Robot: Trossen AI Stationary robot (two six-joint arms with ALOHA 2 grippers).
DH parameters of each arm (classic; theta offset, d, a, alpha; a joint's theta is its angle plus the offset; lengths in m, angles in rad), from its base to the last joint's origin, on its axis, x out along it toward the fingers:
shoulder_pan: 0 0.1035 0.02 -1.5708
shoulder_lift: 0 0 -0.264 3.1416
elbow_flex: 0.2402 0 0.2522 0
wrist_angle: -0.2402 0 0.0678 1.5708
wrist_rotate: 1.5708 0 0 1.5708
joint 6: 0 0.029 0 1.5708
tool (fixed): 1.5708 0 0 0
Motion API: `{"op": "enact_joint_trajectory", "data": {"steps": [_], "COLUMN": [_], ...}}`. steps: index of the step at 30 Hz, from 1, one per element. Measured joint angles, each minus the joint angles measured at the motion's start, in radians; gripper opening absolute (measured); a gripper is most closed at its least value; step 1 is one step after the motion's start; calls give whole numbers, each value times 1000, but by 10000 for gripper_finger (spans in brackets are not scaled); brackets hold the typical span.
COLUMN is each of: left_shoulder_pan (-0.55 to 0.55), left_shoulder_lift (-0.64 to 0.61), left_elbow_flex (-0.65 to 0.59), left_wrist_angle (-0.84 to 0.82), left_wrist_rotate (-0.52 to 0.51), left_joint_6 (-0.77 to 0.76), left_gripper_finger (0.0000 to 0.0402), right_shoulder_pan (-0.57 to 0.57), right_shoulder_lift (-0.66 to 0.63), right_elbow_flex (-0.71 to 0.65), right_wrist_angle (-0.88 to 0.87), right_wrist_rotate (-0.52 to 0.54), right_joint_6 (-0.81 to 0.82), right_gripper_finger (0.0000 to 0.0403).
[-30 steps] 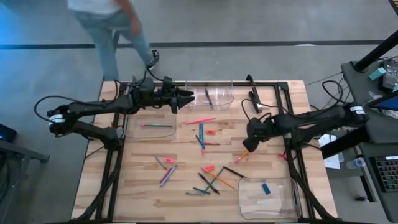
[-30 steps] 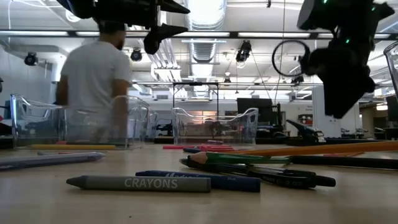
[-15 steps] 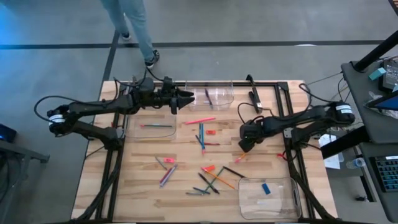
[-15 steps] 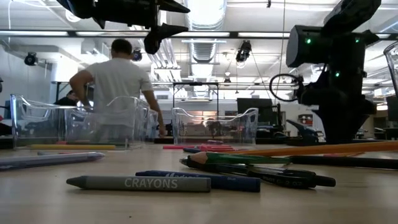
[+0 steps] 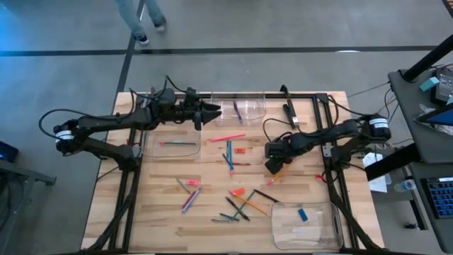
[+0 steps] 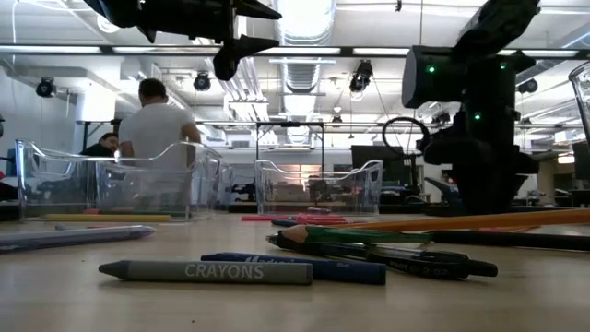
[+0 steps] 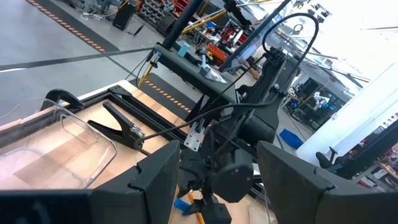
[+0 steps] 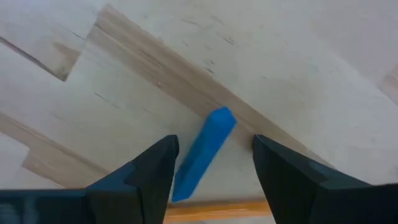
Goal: Sort crayons/erasers/pens/pencils in bins
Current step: Put the blue eraser into the bottom right transparent bin
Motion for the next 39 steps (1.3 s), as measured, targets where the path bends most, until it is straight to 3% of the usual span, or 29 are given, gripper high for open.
{"op": "enact_joint_trajectory", "data": {"steps": [8,15,18,23,27,31,34,39], "left_shoulder_pan": [0,-1,-1,-1,-1,0,0,0], "left_shoulder_lift": [0,0,0,-2,-2,-2,-2,-1], "left_elbow_flex": [0,0,0,0,0,0,0,0], "left_wrist_angle": [0,0,0,0,0,-1,-1,-1], "left_wrist_rotate": [3,7,16,40,42,42,42,42], "left_joint_6": [0,0,-1,-21,-26,-26,-23,-19], "left_gripper_finger": [200,200,200,200,200,200,200,200], "right_shoulder_pan": [1,1,2,38,123,251,374,575], "right_shoulder_lift": [36,6,-46,-244,-443,-574,-588,-506], "right_elbow_flex": [16,17,12,13,12,14,14,25], "right_wrist_angle": [6,17,8,21,54,55,49,56], "right_wrist_rotate": [-3,-30,-50,-50,-83,-79,-72,-49], "right_joint_6": [-63,-92,-104,-211,-323,-260,-175,-96], "right_gripper_finger": [193,82,25,17,16,15,15,14]}}
